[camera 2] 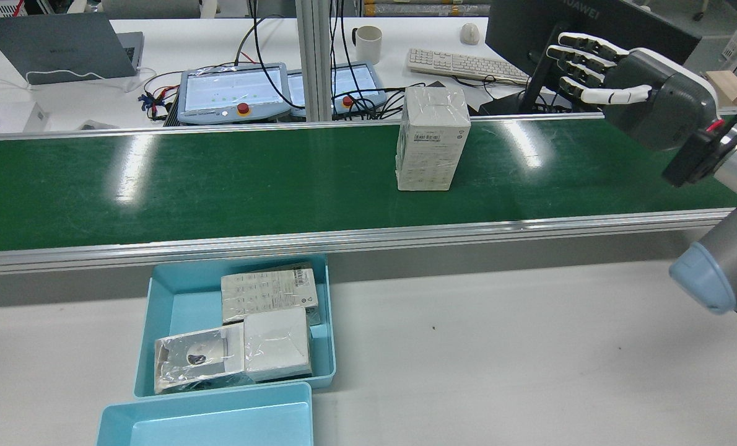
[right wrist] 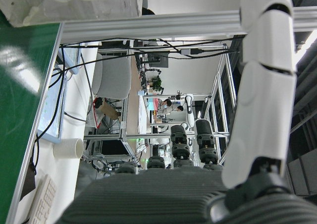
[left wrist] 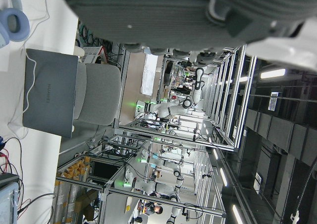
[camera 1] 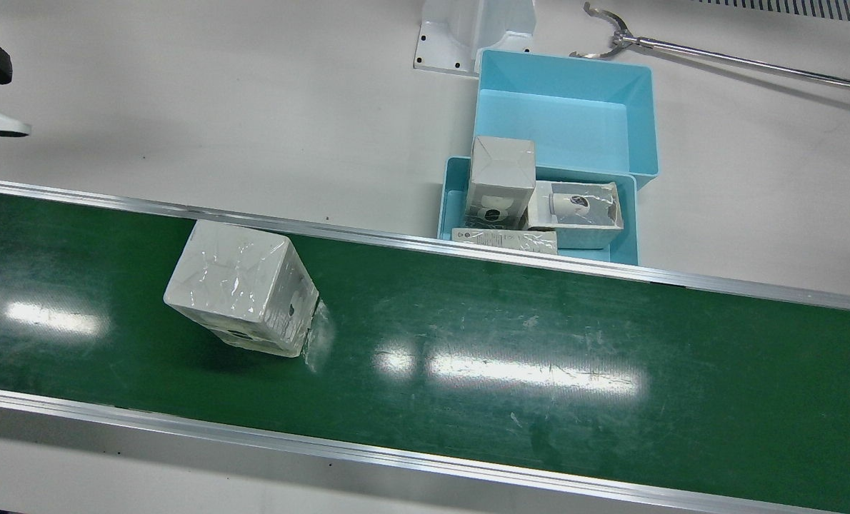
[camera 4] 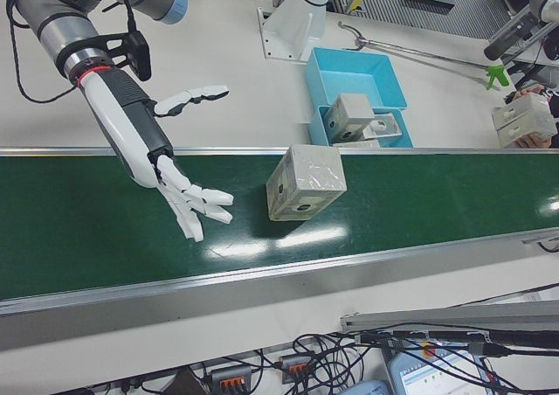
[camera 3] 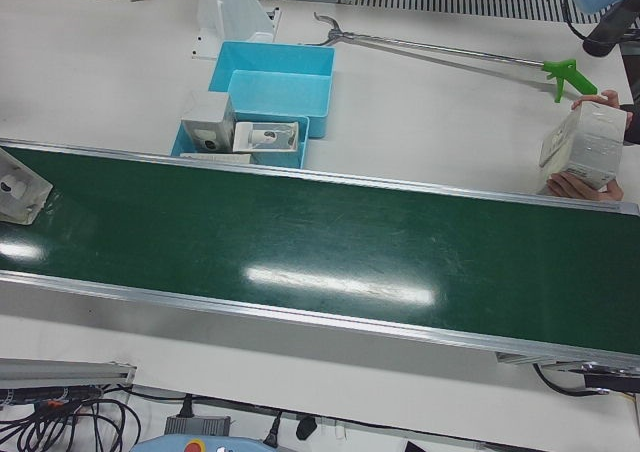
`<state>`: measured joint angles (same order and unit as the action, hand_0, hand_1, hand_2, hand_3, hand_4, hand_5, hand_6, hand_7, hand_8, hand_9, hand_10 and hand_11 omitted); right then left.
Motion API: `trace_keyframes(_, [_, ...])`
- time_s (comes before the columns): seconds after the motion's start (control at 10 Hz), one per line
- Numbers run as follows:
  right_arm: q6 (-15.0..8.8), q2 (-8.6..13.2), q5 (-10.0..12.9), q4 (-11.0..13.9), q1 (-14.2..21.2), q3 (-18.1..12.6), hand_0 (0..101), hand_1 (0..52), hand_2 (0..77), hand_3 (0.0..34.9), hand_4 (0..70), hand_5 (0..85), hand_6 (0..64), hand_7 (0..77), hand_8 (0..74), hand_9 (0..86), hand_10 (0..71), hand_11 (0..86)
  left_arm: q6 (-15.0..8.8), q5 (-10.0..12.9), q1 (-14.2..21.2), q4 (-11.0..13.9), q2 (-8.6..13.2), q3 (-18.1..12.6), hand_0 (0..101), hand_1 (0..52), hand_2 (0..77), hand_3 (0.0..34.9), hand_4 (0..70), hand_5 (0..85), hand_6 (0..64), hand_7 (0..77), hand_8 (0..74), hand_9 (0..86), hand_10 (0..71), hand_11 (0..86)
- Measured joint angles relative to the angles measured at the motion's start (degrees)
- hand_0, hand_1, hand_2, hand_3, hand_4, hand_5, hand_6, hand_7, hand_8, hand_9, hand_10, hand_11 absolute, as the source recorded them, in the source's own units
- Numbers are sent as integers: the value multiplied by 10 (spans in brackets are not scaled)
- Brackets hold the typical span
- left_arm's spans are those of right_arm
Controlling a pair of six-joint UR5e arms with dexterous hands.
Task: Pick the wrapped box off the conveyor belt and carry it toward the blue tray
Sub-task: 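Move the right hand toward the wrapped box and close fingers around it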
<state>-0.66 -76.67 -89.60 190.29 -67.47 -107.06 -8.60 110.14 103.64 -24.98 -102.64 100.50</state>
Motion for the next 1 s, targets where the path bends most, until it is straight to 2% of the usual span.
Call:
trace_keyframes(0.1, [-5,3,-6,-20,6,8,466,125,131,53,33,224,0,120,0,22,0,16,0,0,0,0,0,0,0,0,11,0,0,11,0,5,5,0,5,5])
trace_keyframes(0.2, [-10,8,-10,-31,15,18,466,125,153,70,82,240,22,153,0,22,0,16,0,0,0,0,0,0,0,0,11,0,0,11,0,5,5,0,0,0])
trace_keyframes(0.4, [-25,18,-14,-37,35,41,466,125,153,70,82,240,27,180,0,33,0,16,0,0,0,0,0,0,0,0,11,0,0,11,0,5,5,0,5,0])
trace_keyframes(0.5, [-31,19,-14,-38,40,48,464,136,136,82,82,240,27,180,0,33,0,16,0,0,0,0,0,0,0,0,11,0,0,11,0,5,5,0,5,0])
trace_keyframes(0.6, [-36,21,-14,-39,44,53,469,147,131,97,16,240,0,158,0,38,0,16,0,0,0,0,0,0,0,0,11,0,0,11,0,5,5,0,5,0])
trace_keyframes(0.8, [-45,25,-13,-38,55,60,469,142,131,100,27,235,0,153,0,27,0,16,0,0,0,0,0,0,0,0,11,0,0,11,0,5,5,0,5,0])
trace_keyframes(0.9, [-50,34,-12,-38,58,67,469,142,131,100,27,235,0,153,0,27,0,16,0,0,0,0,0,0,0,0,11,0,0,11,0,5,5,0,5,0])
trace_keyframes(1.0, [-54,46,-11,-37,60,77,474,158,147,115,27,235,0,164,0,22,0,16,0,0,0,0,0,0,0,0,5,0,0,11,0,5,5,0,5,0])
